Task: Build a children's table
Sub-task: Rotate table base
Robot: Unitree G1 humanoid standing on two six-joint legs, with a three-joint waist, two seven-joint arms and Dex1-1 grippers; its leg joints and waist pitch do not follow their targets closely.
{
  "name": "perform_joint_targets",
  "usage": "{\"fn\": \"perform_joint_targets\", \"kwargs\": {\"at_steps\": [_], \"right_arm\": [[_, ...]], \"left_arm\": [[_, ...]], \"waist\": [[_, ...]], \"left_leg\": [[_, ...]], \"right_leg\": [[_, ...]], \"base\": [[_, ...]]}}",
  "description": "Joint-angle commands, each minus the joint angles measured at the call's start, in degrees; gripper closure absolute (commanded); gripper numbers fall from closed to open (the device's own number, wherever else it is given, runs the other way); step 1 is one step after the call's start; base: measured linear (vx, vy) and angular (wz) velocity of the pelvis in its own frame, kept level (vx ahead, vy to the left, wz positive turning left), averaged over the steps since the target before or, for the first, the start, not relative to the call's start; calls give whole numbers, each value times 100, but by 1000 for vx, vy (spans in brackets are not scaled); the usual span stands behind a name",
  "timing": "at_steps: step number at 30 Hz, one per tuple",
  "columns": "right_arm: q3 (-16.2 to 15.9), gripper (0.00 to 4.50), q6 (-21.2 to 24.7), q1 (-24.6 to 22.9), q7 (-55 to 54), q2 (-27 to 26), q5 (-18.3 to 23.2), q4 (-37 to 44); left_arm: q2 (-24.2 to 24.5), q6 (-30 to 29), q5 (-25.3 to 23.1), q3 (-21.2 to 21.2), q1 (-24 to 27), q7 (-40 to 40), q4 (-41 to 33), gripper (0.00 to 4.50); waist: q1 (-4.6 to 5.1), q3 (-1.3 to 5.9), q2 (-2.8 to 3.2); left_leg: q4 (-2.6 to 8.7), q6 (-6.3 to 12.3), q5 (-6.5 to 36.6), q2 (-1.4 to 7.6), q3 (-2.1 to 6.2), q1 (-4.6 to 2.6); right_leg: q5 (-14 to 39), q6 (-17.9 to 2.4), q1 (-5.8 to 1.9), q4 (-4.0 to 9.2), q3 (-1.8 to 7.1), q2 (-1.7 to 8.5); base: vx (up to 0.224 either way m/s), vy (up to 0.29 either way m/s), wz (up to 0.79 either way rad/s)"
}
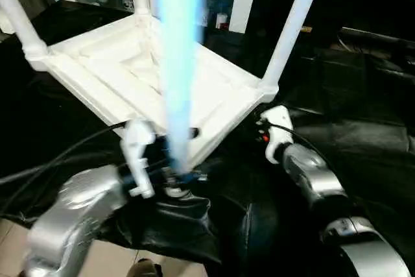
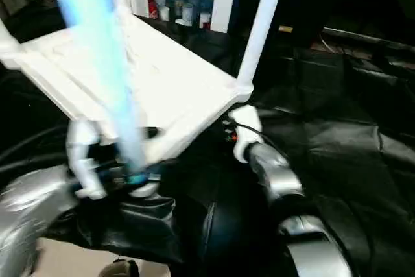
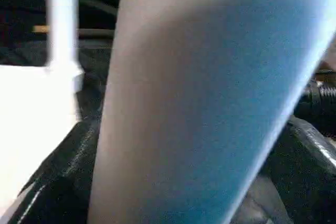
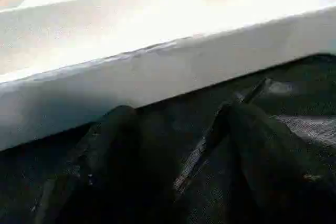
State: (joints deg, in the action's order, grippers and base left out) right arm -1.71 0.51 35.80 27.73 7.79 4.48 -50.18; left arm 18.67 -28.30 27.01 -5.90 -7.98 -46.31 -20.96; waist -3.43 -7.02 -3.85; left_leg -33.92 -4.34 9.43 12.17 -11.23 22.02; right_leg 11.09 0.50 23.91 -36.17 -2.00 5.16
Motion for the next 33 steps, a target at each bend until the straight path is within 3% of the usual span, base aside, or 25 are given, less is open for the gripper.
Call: {"fn": "perform_joint_targets", "kwargs": {"at_steps": [1, 6, 14, 15, 19, 20, 22, 24, 25, 29, 30, 33], "right_arm": [[-151, 128, 27, 21, 25, -130, -39, -132], [-198, 128, -16, 88, 36, -262, -56, -177], [-119, 128, -131, 187, -12, -296, -164, -391], [-89, 128, -145, 183, -35, -260, -165, -397], [-14, 128, -187, 183, -46, -201, -135, -447], [14, 128, -201, 183, -36, -191, -116, -459], [38, 128, -229, 175, -30, -196, -100, -465], [43, 128, -248, 158, -13, -213, -87, -453], [54, 128, -274, 144, -33, -223, -78, -439], [138, 128, -318, 157, -131, -186, -40, -420], [175, 128, -336, 166, -156, -149, -25, -415], [304, 128, -355, 181, -120, 36, 13, -332]], "left_arm": [[-171, 54, -73, -435, -158, -83, 28, 8], [-542, 234, -378, -892, -606, -2, 601, 8], [-1168, 837, -1022, -1249, -1374, 221, 2068, 8], [-1279, 958, -1141, -1287, -1570, 317, 2359, 8], [-1452, 1135, -1291, -1339, -1828, 414, 2763, 8], [-1534, 1200, -1318, -1350, -1888, 407, 2876, 8], [-1745, 1317, -1335, -1369, -1978, 398, 3072, 8], [-1903, 1382, -1367, -1467, -2036, 406, 3172, 8], [-2034, 1458, -1400, -1533, -2105, 425, 3282, 8], [-2039, 1616, -1433, -1457, -2234, 419, 3479, 8], [-1991, 1643, -1438, -1392, -2268, 429, 3520, 8], [-1690, 1713, -1453, -1114, -2328, 334, 3625, 8]], "waist": [[-30, 484, 128], [-8, 509, 107], [4, 516, 98], [4, 525, 137], [-17, 543, 129], [-23, 553, 174], [-45, 565, 163], [-75, 604, 247], [-78, 611, 231], [-113, 655, 319], [-106, 659, 297], [-123, 703, 315]], "left_leg": [[394, -54, 1063, 61, 12, -105], [369, 73, 824, 51, 12, -89], [361, 136, 885, 54, 20, -92], [353, 164, 865, 52, 18, -103], [346, 230, 853, 52, 18, -98], [344, 229, 864, 53, 25, -100], [331, 277, 885, 53, 8, -110], [320, 312, 833, 50, 21, -106], [318, 337, 842, 51, 20, -95], [309, 357, 875, 48, 39, -93], [306, 379, 864, 44, 32, -91], [283, 462, 731, 33, 36, -72]], "right_leg": [[302, -1371, -294, 324, 178, 161], [-17, -1413, -320, 305, 176, 166], [96, -1450, -335, 331, 173, 185], [-5, -1497, -326, 328, 172, 182], [-102, -1572, -344, 325, 169, 187], [-100, -1589, -348, 320, 167, 192], [-154, -1666, -344, 338, 167, 185], [-272, -1714, -364, 315, 159, 194], [-306, -1732, -374, 316, 156, 192], [-325, -1772, -391, 312, 141, 203], [-369, -1781, -388, 317, 139, 192], [-451, -1803, -423, 301, 134, 205]], "base": [[0, 0, 0], [0, 0, 0], [0, 0, 0], [0, 0, 0], [0, 0, 0], [0, 0, 0], [0, 0, 0], [0, 0, 0], [0, 0, 0], [0, 0, 0], [0, 0, 0], [0, 0, 0]]}}
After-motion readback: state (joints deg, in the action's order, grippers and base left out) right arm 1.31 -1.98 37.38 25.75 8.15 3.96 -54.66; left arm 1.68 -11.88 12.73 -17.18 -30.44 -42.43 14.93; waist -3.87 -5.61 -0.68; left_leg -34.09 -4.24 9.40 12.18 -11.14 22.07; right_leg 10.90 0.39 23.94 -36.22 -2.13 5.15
